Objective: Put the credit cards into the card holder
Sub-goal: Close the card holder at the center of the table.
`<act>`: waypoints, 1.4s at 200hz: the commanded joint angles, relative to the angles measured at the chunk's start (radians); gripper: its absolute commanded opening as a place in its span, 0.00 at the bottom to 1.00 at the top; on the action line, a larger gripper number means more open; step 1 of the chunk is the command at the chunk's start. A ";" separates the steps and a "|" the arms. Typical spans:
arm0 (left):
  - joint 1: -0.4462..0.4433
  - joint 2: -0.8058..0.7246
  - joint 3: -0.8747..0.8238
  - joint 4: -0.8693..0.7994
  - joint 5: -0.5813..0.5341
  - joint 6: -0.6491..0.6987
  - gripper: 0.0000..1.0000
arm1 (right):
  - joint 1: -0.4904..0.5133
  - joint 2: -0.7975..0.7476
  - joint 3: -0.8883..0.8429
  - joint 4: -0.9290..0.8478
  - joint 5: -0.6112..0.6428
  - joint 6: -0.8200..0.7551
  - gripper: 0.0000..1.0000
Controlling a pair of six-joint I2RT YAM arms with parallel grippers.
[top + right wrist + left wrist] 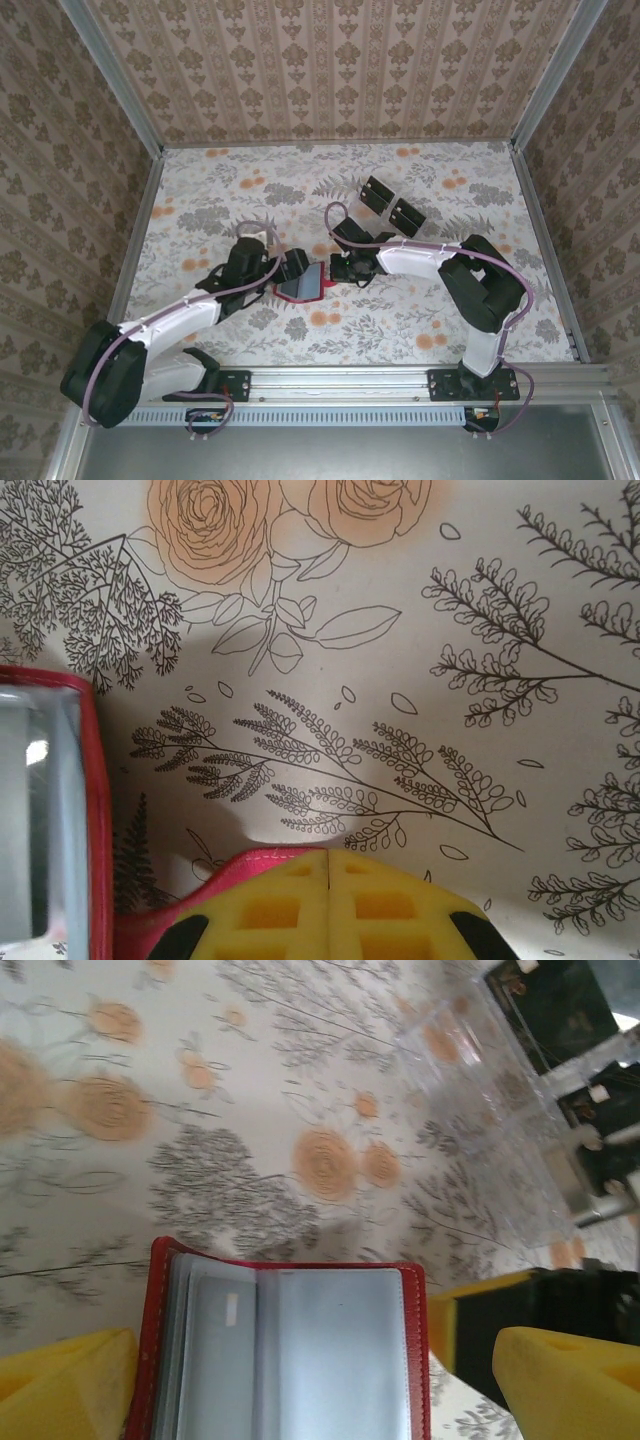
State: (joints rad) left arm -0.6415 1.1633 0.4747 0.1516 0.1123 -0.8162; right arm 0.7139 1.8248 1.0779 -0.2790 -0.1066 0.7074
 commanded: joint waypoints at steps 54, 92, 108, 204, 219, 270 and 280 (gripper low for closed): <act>-0.145 0.050 0.113 0.087 -0.081 -0.047 1.00 | -0.042 -0.063 -0.044 0.033 -0.021 0.003 0.00; -0.203 0.150 0.135 0.127 -0.103 -0.060 1.00 | -0.069 -0.091 -0.077 0.063 -0.041 0.011 0.00; -0.224 0.206 0.135 0.157 -0.117 -0.062 1.00 | -0.071 -0.093 -0.082 0.069 -0.049 0.012 0.00; -0.233 0.409 0.304 0.230 -0.084 -0.035 1.00 | -0.072 -0.105 -0.121 0.109 -0.071 0.030 0.00; -0.215 0.404 0.344 0.221 -0.067 -0.018 1.00 | -0.071 -0.111 -0.127 0.112 -0.072 0.032 0.00; -0.122 0.188 0.371 -0.050 -0.095 0.041 1.00 | -0.071 -0.119 -0.135 0.109 -0.073 0.029 0.00; -0.107 0.122 0.351 -0.163 -0.151 0.045 1.00 | -0.072 -0.118 -0.135 0.109 -0.073 0.027 0.00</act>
State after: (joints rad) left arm -0.7765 1.4361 0.8135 0.2100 0.0357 -0.8211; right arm 0.6346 1.7340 0.9562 -0.1787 -0.1539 0.7544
